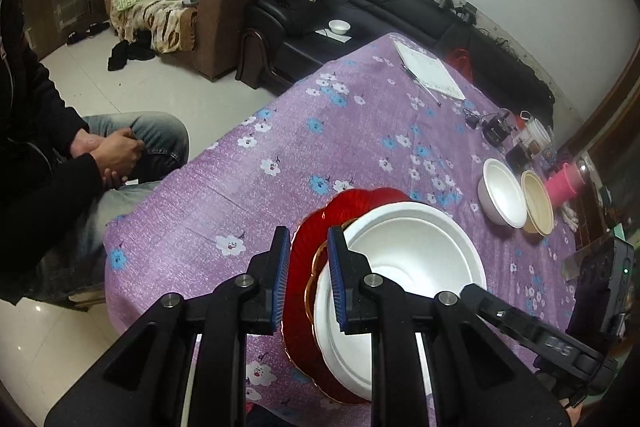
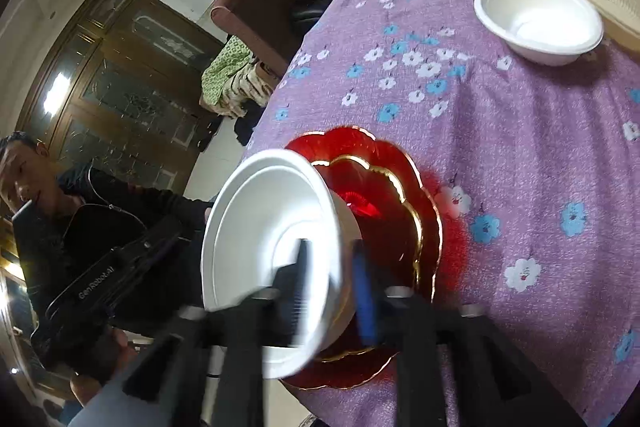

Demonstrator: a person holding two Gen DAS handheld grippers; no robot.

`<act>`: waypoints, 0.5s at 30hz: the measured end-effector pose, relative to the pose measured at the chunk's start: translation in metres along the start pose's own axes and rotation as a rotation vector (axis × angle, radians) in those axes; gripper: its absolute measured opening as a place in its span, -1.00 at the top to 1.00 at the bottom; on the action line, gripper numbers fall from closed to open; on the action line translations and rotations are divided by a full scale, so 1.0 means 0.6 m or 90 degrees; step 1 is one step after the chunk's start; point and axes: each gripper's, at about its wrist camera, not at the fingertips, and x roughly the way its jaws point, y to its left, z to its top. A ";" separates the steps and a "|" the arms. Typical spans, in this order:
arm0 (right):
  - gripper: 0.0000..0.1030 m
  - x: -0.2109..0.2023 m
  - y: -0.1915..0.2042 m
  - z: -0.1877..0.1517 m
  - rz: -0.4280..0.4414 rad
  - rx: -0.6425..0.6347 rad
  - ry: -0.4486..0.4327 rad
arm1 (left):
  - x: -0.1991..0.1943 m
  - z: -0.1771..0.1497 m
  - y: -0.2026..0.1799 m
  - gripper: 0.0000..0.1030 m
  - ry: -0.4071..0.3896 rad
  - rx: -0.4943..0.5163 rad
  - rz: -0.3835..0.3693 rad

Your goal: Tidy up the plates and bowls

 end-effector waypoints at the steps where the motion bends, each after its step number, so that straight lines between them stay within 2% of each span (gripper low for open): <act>1: -0.18 -0.004 -0.001 -0.001 0.010 0.003 -0.005 | -0.001 0.000 -0.001 0.68 -0.001 0.000 -0.001; 4: -0.19 -0.018 -0.002 0.001 0.013 0.003 -0.017 | -0.010 0.001 -0.009 0.68 -0.009 0.006 -0.006; 6: -0.19 -0.044 -0.013 0.007 0.025 0.000 -0.053 | -0.014 0.004 -0.019 0.68 -0.015 0.015 -0.008; 11: -0.20 -0.103 -0.071 0.040 -0.008 0.045 -0.135 | -0.021 0.004 -0.071 0.68 -0.020 0.048 -0.035; 13: -0.20 -0.122 -0.109 0.048 -0.033 0.070 -0.163 | -0.021 -0.001 -0.099 0.56 -0.020 0.073 -0.039; 15: -0.21 -0.134 -0.149 0.054 -0.036 0.104 -0.177 | -0.020 -0.007 -0.133 0.28 -0.017 0.097 -0.046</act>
